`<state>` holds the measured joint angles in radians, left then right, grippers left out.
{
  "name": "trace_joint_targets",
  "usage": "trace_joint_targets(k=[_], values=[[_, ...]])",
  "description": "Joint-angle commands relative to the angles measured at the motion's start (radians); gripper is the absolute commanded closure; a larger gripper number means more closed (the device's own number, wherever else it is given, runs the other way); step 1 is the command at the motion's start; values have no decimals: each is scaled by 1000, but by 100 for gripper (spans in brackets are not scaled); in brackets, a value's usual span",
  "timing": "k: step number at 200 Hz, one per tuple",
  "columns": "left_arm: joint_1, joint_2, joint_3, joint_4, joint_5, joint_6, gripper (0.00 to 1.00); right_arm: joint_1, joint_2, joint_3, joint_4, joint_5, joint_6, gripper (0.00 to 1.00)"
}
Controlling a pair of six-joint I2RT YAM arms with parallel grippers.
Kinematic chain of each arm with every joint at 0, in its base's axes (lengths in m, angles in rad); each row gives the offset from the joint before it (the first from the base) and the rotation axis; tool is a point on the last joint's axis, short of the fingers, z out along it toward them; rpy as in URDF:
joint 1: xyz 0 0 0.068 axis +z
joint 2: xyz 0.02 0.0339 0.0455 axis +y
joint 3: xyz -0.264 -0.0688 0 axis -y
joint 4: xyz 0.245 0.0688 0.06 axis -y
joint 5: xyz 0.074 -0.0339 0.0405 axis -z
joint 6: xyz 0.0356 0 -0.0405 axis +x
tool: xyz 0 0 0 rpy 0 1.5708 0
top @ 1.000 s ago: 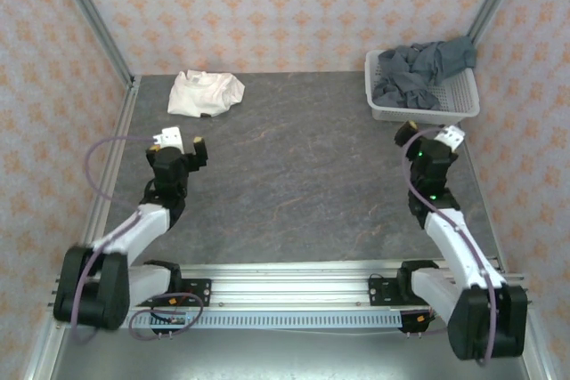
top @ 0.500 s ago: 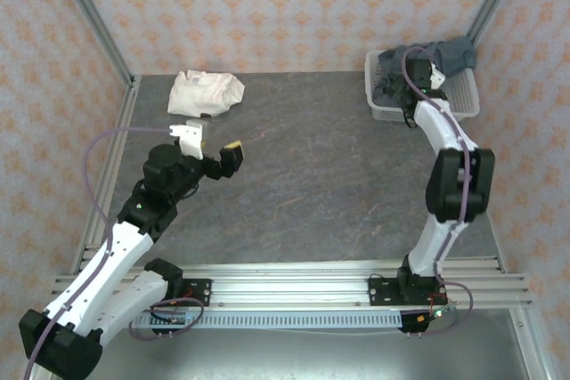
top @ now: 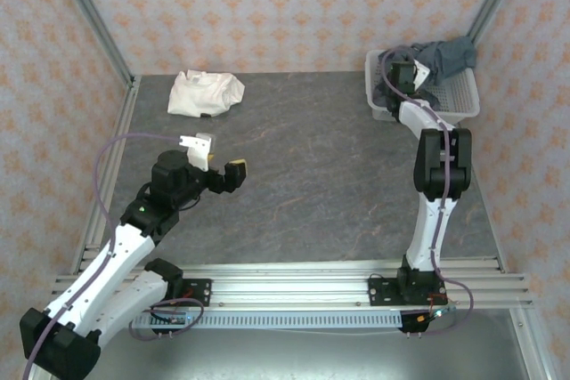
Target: Fold the inside-out t-shirt
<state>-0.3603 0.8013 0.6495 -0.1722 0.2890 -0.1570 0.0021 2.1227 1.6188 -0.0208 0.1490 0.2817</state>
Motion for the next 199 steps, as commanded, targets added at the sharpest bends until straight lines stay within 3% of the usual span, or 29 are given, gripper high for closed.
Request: trace_joint_targets(k=[1,21,37,48,68,84,98,115,141,159,185,199], values=[[-9,15,-7,10,22,2,0,-16,72,52,43,-49,-13,12],[-9,32,-2,13,25,4,0,-26,172,233,-105,-100,-18,6],[-9,46,2,16,27,2,0,-27,268,393,-237,-103,-27,17],[-10,55,6,16,31,2,0,-27,320,476,-290,-67,-18,18],[-11,73,12,19,32,4,0,-29,388,584,-329,23,-1,12],[-11,95,20,23,39,5,0,-37,449,684,-360,2,-5,7],[-11,115,25,27,45,9,0,-45,523,824,-438,-21,-7,10],[-11,135,28,42,46,8,0,-50,590,950,-495,-53,-3,34],[-11,151,19,75,36,-7,0,-56,579,942,-432,-141,31,100],[-11,153,5,98,31,-22,0,-34,517,854,-337,-103,58,100],[-11,153,1,97,30,-16,0,31,367,557,83,-39,24,100],[-11,149,5,87,29,-6,0,71,343,547,162,21,-18,100]])
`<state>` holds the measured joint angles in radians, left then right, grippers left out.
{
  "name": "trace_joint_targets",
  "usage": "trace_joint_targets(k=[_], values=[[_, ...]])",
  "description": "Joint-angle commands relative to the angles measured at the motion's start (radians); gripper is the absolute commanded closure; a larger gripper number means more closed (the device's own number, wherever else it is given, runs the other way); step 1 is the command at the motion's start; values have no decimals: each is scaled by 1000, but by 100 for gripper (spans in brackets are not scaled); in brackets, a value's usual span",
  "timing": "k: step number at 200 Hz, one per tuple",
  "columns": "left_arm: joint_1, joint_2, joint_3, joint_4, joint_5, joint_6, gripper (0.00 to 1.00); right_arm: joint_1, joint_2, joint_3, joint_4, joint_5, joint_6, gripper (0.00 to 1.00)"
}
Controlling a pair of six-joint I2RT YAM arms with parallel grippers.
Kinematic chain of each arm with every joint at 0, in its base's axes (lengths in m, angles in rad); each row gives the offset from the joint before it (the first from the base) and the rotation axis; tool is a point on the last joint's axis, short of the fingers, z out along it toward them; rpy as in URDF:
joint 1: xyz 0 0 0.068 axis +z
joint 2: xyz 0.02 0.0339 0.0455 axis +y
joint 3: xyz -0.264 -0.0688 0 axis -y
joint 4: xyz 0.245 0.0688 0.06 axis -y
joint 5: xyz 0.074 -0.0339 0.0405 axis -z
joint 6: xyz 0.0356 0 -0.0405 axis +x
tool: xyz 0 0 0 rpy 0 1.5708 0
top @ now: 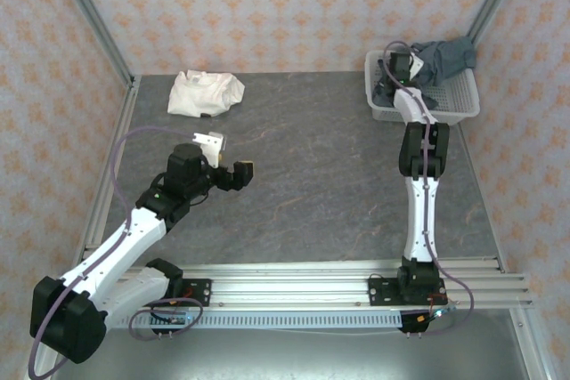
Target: Fold the inside-out t-shirt
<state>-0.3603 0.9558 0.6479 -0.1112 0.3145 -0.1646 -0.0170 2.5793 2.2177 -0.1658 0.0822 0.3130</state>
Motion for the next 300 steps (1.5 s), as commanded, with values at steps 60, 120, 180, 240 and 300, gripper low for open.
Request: trace_joint_targets(k=[60,120,180,240,300], values=[[-11,-86,-39,82,54,-97,0,217,-122,185,402,364,-293,100],[-12,-167,15,-21,32,-74,0,304,-288,419,272,314,-373,100],[-12,-166,246,-325,-154,-87,0,417,-552,583,-112,-305,-154,100],[-10,-181,375,-488,-396,-216,1,560,-644,478,-515,-609,-40,100],[34,-132,400,-670,-479,-242,4,571,-1100,-922,-328,-44,249,96]])
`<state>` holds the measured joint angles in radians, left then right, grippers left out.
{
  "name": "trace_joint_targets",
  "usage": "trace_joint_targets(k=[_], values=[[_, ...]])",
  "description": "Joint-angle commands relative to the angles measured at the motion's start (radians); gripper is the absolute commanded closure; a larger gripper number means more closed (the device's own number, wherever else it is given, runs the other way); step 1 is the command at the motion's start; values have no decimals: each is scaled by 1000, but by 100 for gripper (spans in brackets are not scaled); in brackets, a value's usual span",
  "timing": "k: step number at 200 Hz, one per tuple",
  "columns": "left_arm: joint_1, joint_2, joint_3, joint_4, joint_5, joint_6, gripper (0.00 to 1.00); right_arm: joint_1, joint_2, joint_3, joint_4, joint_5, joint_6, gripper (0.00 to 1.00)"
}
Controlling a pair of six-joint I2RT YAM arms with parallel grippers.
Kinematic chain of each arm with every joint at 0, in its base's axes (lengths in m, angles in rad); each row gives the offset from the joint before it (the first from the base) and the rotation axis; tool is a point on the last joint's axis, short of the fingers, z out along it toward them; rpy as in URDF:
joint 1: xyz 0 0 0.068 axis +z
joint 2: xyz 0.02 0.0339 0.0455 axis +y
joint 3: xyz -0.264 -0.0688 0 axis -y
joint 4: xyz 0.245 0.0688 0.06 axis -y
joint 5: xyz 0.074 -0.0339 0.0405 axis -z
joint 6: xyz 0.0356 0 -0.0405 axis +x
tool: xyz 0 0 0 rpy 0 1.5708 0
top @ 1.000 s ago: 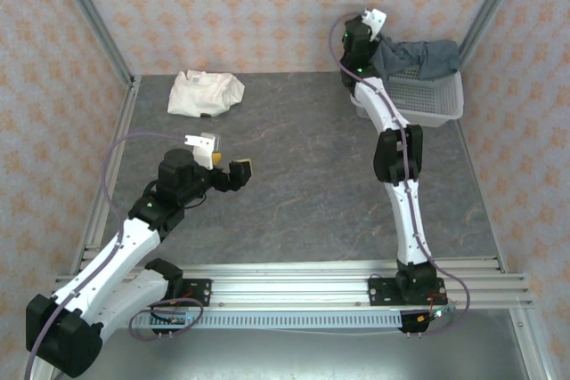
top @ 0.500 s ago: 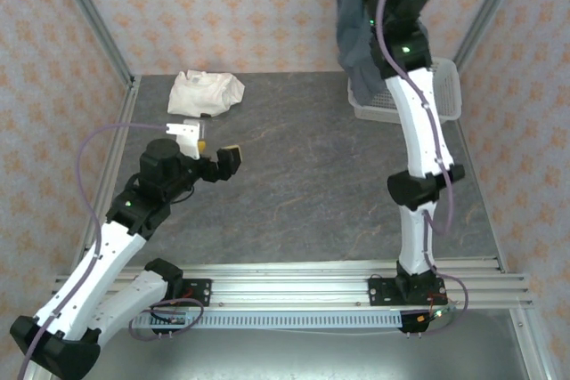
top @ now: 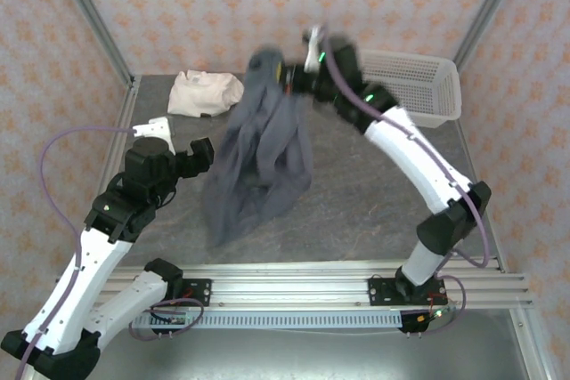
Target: Fold the inside-out t-shirt
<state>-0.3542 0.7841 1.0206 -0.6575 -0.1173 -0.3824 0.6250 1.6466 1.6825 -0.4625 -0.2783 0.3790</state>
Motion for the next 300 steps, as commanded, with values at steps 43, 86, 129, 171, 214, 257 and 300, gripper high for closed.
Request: trace_joint_targets(k=[43,86,129,171,214,257,300], values=[[90,248,29,-251,46,-110,5,-290,-343,-699,-189,430,216,49],[138,377,-65,-327,211,-187,14,-91,-380,-547,-20,239,84,16],[231,417,-265,-201,365,-394,12,136,-190,-428,93,56,-20,18],[232,484,-361,-45,505,-389,44,146,-141,-425,105,49,20,19],[235,471,-347,-8,563,-330,100,160,-164,-452,170,20,-25,19],[229,268,-65,-87,627,-415,100,323,-271,-782,727,61,-332,18],[133,328,112,-96,645,-521,100,444,-105,-727,917,140,-372,16]])
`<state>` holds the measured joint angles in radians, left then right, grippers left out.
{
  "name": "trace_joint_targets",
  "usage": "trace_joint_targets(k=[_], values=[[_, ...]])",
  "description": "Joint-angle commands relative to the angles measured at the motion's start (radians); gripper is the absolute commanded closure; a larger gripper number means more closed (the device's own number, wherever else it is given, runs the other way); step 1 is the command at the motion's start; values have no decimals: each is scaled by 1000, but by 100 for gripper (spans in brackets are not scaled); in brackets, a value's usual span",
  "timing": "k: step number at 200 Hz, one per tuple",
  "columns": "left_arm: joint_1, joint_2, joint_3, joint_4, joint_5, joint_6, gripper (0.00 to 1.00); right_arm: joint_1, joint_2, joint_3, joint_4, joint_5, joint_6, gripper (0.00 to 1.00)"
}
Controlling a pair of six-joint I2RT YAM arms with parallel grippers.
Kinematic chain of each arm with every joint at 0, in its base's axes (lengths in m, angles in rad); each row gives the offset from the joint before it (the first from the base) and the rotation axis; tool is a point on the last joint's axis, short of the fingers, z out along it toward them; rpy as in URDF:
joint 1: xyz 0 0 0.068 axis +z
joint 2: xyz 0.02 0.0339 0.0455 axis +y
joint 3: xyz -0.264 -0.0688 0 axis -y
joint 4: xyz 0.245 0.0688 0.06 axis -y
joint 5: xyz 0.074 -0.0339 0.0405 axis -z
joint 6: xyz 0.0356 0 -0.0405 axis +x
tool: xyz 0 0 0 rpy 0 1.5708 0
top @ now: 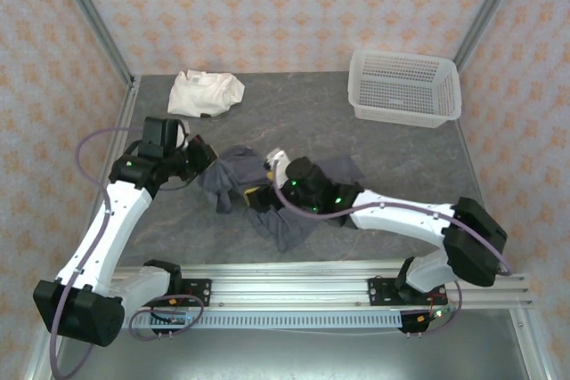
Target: Fold the inside-out t-shirt
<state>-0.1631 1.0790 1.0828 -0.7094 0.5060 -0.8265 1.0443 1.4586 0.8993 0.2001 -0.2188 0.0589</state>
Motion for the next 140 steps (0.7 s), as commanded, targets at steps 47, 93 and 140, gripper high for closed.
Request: trace_joint_targets(k=[47,93,140], values=[[-97,78,145,-27,2,-168,100,39,323,150,496,115,120,22],[-95,68,280,-41,-190,14,76,33,209,178,439,145,183,100],[-95,-115,227,119,-330,564,43,-122,-84,257,40,143,397,100]])
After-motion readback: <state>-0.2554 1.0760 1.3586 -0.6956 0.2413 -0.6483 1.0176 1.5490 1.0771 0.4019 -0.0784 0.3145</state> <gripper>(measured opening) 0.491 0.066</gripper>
